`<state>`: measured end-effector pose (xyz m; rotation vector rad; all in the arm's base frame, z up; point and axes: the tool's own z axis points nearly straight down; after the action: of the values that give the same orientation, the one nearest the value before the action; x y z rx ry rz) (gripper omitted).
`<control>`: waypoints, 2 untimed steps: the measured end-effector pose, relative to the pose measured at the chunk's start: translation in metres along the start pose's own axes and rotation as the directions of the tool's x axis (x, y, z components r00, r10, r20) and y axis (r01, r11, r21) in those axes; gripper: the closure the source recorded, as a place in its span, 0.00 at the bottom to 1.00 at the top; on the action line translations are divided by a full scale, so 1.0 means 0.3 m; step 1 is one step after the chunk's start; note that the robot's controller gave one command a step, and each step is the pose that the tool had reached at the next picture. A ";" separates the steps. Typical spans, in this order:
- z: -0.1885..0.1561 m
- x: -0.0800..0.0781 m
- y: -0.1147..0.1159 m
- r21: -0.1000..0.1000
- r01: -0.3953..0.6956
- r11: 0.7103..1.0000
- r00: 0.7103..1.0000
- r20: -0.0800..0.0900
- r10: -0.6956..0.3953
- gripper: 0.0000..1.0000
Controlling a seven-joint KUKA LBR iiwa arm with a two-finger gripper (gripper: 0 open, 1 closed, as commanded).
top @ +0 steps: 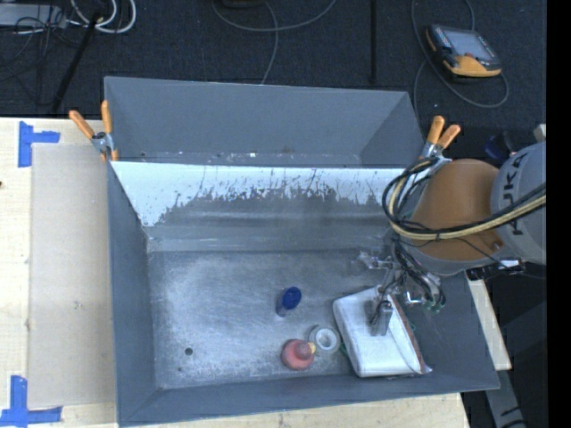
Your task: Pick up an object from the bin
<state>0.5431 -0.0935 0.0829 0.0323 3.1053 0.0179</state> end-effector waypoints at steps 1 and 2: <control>-0.003 0.007 0.017 0.015 -0.033 0.999 0.999 0.006 0.033 0.00; 0.008 -0.021 0.013 0.011 -0.025 1.000 0.999 -0.024 0.025 0.00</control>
Offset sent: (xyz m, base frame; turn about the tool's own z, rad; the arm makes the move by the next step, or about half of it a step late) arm -0.0164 0.0060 -0.0129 0.0329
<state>0.5497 -0.0895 0.0808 0.0722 3.1290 0.0028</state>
